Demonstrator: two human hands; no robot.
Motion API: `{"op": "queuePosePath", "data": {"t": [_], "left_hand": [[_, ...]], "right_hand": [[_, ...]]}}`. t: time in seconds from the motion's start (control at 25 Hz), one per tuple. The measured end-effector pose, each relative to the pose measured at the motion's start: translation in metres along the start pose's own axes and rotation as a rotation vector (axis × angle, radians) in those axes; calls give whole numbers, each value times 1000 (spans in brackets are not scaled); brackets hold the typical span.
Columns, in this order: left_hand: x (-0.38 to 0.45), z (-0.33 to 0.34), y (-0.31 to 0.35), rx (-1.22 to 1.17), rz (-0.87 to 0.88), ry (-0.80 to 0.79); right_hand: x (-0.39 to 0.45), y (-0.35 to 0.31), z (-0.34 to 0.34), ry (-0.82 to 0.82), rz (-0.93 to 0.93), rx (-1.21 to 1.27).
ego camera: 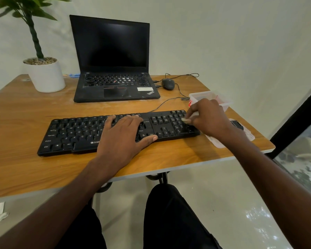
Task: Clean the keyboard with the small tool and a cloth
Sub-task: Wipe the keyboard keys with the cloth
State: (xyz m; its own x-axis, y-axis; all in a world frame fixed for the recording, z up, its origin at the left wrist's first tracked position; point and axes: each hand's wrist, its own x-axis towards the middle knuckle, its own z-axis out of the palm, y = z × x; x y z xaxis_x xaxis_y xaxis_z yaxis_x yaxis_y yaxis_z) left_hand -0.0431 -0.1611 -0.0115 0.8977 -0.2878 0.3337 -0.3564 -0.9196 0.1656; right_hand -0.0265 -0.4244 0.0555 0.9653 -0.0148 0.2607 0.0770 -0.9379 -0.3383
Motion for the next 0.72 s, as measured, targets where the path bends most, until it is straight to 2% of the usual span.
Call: {"op": "queuePosePath", "data": {"t": [0.12,0.16,0.28,0.36,0.52,0.64,0.72], "left_hand": [[0,1,-2,-7,23,10],[-1,2,-3,-18,34,30],[-5,-1,-5,-161,62,126],[-9,-6,-6,-306,83,165],[-18,-16,-14,-579,97,155],[-25,-33,-26,-733,64,156],[-31,-46,-35,-863,48,92]], "right_hand": [[-5,-17,-9,70,137,583],[-7,-22,-9,43,193,785],[-12,-36,-3,-191,315,1276],[-17,-48,6,-341,305,1355],[-27,-71,15,-566,246,1325],[-35,-87,19,-626,141,1220],[-38,-97,21,-622,88,1164]]}}
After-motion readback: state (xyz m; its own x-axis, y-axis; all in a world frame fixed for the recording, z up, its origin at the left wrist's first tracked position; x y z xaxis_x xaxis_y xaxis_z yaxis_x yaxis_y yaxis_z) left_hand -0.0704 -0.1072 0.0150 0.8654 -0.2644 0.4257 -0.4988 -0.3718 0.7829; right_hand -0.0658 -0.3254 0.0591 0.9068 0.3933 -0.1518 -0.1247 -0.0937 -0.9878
